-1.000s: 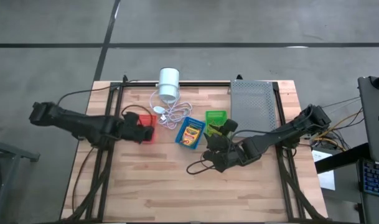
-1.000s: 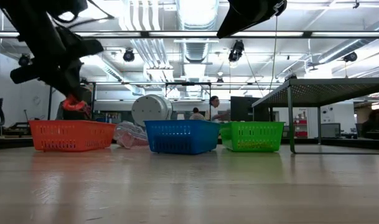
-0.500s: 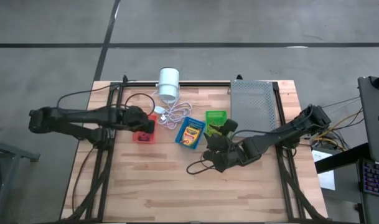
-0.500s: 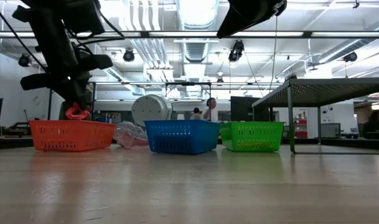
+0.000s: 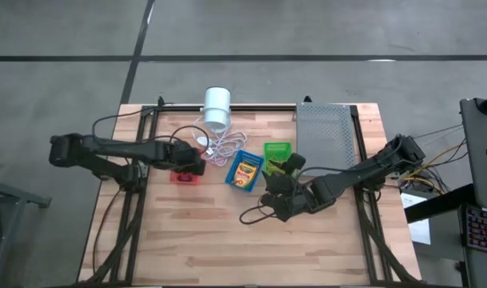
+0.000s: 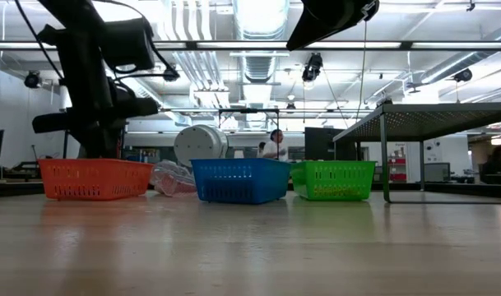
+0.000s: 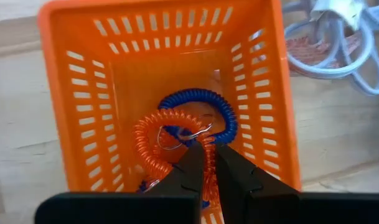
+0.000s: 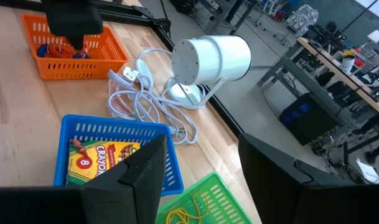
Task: Pick & Place Office Desk Supplies
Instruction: Put the orange spring keychain into the orange bin
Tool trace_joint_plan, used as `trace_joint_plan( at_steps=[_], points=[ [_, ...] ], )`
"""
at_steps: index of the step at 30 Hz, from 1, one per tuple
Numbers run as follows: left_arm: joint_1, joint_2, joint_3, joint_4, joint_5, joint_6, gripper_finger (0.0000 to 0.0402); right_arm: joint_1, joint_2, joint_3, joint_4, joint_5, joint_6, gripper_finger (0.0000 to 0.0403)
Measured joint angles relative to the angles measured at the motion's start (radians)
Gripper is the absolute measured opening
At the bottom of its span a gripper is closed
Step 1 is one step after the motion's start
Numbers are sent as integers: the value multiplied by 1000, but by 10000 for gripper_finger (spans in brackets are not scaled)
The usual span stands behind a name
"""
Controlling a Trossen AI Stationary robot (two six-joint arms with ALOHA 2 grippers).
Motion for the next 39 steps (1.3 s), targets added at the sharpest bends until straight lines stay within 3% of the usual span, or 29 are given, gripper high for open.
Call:
trace_joint_plan(
  at_steps=[10, 21, 30, 39],
  points=[
    [0, 71, -1, 32, 21, -3, 36, 1, 0, 0, 0, 0, 0, 199],
    [0, 71, -9, 13, 21, 1, 72, 1, 0, 0, 0, 0, 0, 199],
    [-1, 70, -19, 19, 21, 0, 76, 1, 0, 0, 0, 0, 0, 199],
    [-1, 69, -18, 32, 29, 0, 133, 1, 0, 0, 0, 0, 0, 199]
  ],
)
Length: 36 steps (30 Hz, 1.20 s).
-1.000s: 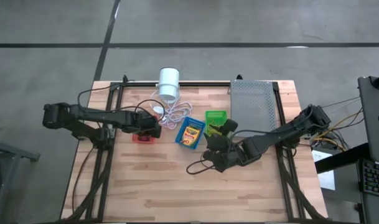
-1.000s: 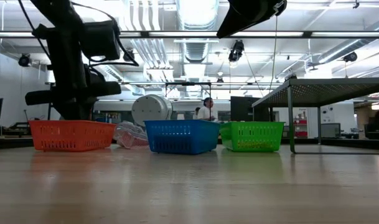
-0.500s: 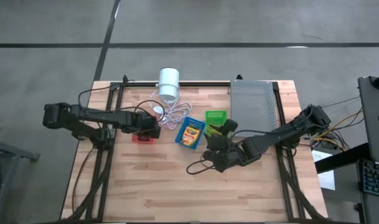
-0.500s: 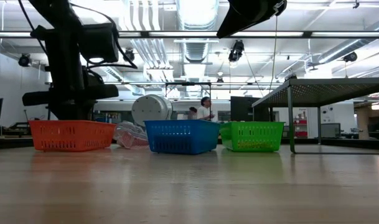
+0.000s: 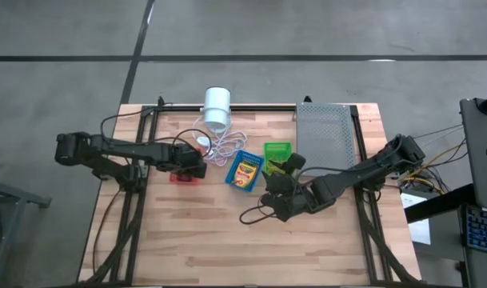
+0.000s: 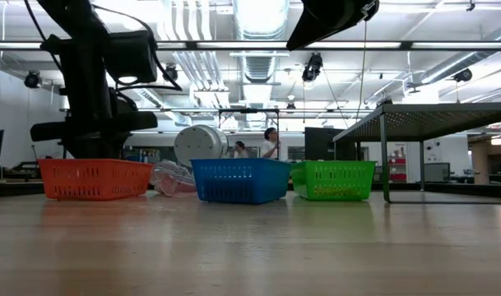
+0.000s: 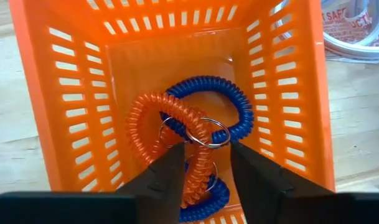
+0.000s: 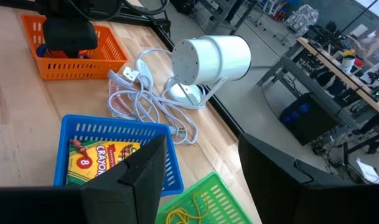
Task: Pick & Place Office Desk Supplies
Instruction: Put the orange spring keychain into the orange bin, then put the green bin filled with rubber bands on the shelf
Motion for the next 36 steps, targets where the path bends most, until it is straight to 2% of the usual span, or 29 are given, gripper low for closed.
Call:
trace_joint_plan(
  at_steps=[5, 9, 22, 29, 36],
  points=[
    [0, 0, 0, 3, 0, 0, 168, 0, 0, 0, 0, 0, 0, 199],
    [0, 0, 0, 3, 0, 0, 180, 0, 0, 0, 0, 0, 0, 199],
    [0, -13, 21, -36, 0, 1, 176, -1, 0, 0, 0, 0, 0, 199],
    [0, -82, 68, -120, -8, 4, 177, -1, 0, 0, 0, 0, 0, 199],
    [-2, -151, 96, -106, -71, 87, 178, 0, 0, 0, 0, 0, 0, 199]
  ],
)
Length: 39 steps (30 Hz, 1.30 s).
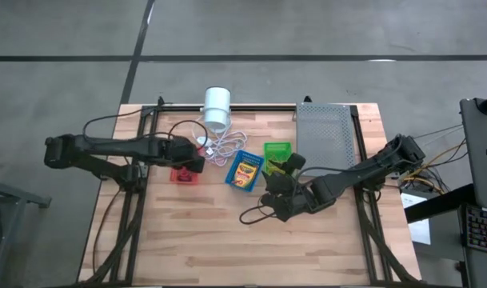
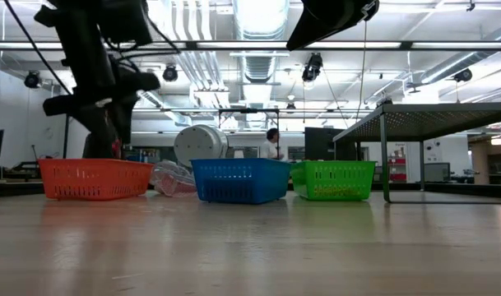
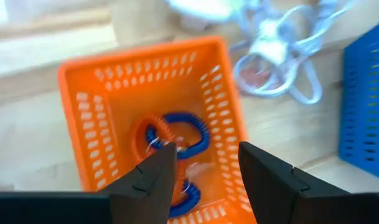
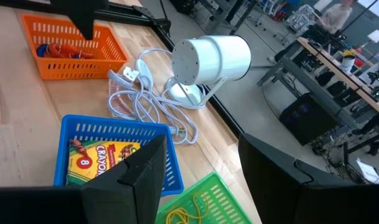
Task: Pick & Place Office Desk Supplies
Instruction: Put the green bin filled with rubber bands on the shelf
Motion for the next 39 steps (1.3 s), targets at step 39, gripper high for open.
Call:
trace_joint_plan(
  at_steps=[39],
  points=[
    [-608, -105, 132, 482, -604, 858, 203, 0, 0, 0, 0, 0, 0, 199]
  ],
)
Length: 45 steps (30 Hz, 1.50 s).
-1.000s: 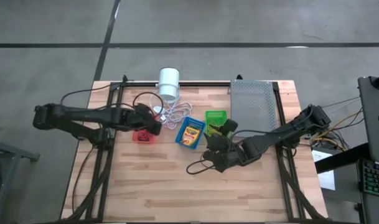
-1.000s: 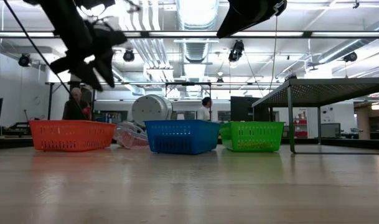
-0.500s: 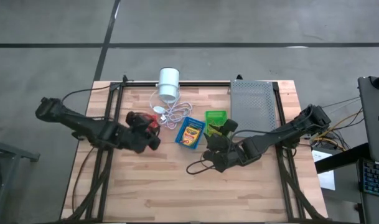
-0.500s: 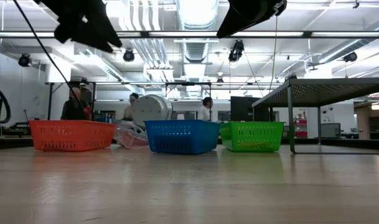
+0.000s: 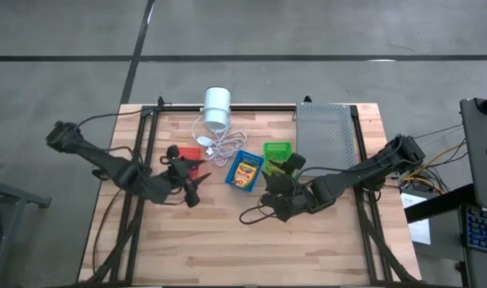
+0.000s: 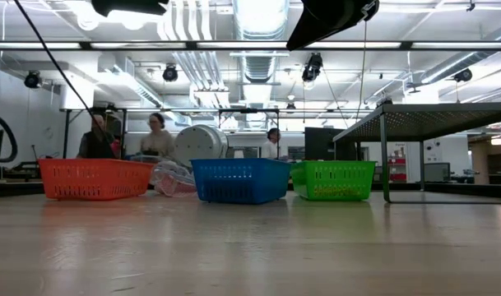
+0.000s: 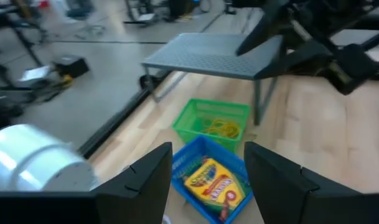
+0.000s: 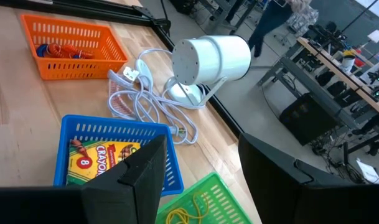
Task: Pick & Place Office Desk Supplies
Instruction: Put the green bin filled with rubber bands on the shelf
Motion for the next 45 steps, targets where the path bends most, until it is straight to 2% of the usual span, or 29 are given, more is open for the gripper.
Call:
trace_joint_plan(
  at_steps=[5, 10, 12, 22, 27, 38, 45],
  points=[
    [88, -22, -86, 202, 143, 151, 210, 0, 0, 0, 0, 0, 0, 199],
    [101, -32, -233, 595, 206, 444, 214, 0, 0, 0, 0, 0, 0, 199],
    [102, -65, -277, 654, 218, 505, 214, 0, 0, 0, 0, 0, 0, 199],
    [111, -393, -451, 680, 273, 525, 214, -1, 0, 0, 0, 0, 0, 199],
    [113, -497, -491, 665, 272, 540, 214, -1, 0, 0, 0, 0, 0, 199],
    [120, -568, -503, 655, 338, 597, 214, 0, 0, 0, 0, 0, 0, 199],
    [215, -573, -504, 612, 362, 580, 214, 0, 0, 0, 0, 0, 0, 199]
  ],
)
